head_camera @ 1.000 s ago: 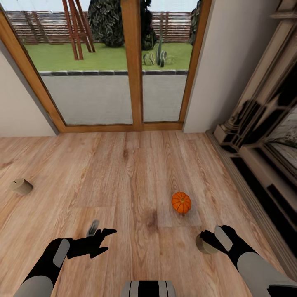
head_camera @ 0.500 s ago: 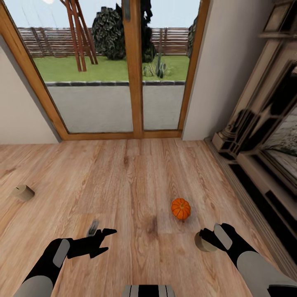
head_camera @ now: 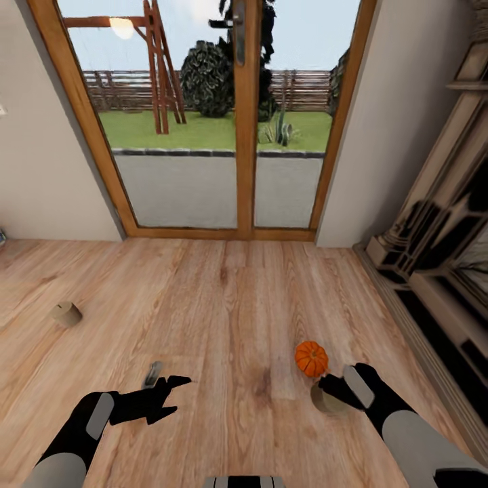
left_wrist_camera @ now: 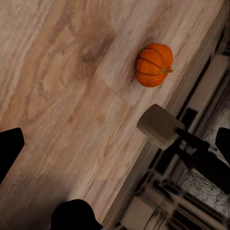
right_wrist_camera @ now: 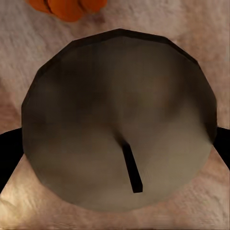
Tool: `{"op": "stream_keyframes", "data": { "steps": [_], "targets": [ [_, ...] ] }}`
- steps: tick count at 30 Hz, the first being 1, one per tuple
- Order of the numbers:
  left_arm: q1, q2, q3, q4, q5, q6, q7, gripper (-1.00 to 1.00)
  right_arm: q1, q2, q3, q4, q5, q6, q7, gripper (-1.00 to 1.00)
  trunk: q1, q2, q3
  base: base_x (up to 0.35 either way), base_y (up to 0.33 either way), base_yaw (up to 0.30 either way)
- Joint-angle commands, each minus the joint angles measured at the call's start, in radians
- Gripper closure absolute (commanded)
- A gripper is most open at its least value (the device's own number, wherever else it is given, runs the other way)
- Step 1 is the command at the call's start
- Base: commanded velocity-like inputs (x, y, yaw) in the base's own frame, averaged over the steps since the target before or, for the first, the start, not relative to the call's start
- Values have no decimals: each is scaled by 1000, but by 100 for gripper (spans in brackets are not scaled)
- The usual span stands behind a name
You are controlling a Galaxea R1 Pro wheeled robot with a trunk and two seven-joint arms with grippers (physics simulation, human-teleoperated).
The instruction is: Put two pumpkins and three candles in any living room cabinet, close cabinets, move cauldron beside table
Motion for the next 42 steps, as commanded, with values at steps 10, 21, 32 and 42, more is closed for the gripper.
{"op": "stream_keyframes", "data": {
  "steps": [10,21,32,42],
  "targets": [
    [0,2,0,0,-1,1,1,-100,3,21,14,-166,5,164,-6,100,-4,2,38,0,0,133],
    [0,2,0,0,-1,1,1,-100,3,26,16,-168,6,165,-6,100,-9,5,81,0,0,105],
    [0,2,0,0,-2,-1,2,-100,3,53,25,-168,6,165,-59,100,-14,8,123,0,0,287],
    [0,2,0,0,-4,-4,3,-100,3,72,38,-168,6,162,-97,100,-53,78,155,0,0,292]
  ]
}}
